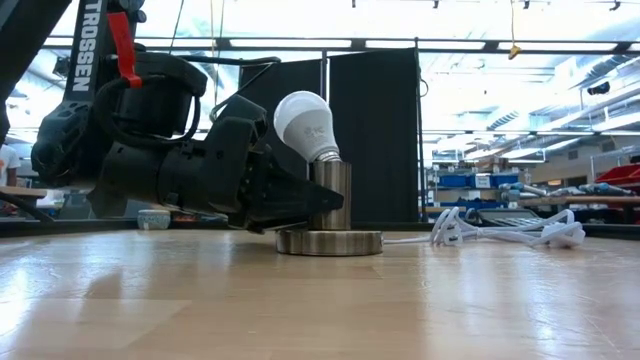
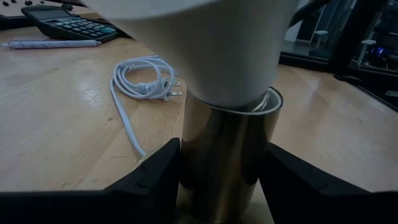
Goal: Screw lightbulb
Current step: Insert the lightbulb on the lamp
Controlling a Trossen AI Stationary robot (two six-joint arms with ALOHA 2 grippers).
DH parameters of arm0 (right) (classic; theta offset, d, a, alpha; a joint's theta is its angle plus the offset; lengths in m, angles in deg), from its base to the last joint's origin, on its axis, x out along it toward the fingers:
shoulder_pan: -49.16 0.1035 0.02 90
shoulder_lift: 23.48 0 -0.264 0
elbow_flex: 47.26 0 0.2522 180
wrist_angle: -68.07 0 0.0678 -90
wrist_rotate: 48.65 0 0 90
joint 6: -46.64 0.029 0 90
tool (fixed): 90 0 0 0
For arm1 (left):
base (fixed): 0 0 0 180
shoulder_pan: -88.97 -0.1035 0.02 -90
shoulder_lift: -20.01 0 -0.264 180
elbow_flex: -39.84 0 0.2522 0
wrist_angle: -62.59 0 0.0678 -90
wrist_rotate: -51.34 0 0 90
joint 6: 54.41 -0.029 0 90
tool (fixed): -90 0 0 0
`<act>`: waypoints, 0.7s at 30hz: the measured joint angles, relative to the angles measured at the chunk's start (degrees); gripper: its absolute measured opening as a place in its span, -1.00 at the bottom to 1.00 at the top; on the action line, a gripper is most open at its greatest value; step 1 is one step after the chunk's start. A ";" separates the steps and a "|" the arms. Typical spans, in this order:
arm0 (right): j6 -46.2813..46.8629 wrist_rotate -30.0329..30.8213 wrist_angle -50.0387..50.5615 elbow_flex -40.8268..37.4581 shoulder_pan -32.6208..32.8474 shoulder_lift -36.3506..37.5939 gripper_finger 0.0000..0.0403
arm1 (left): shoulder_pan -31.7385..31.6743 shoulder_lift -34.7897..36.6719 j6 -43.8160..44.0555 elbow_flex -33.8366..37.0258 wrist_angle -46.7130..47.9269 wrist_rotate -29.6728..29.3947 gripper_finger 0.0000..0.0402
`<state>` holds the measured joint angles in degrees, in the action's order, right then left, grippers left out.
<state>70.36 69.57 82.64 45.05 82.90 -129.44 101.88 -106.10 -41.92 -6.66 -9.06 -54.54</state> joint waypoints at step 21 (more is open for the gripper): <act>-5.54 -10.41 -29.09 -45.39 -12.69 31.51 0.53 | -0.11 -0.09 -3.08 -0.02 -1.37 -0.41 -0.03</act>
<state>64.82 59.16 53.55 -0.35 70.21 -97.93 101.77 -106.18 -45.01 -6.68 -10.43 -54.95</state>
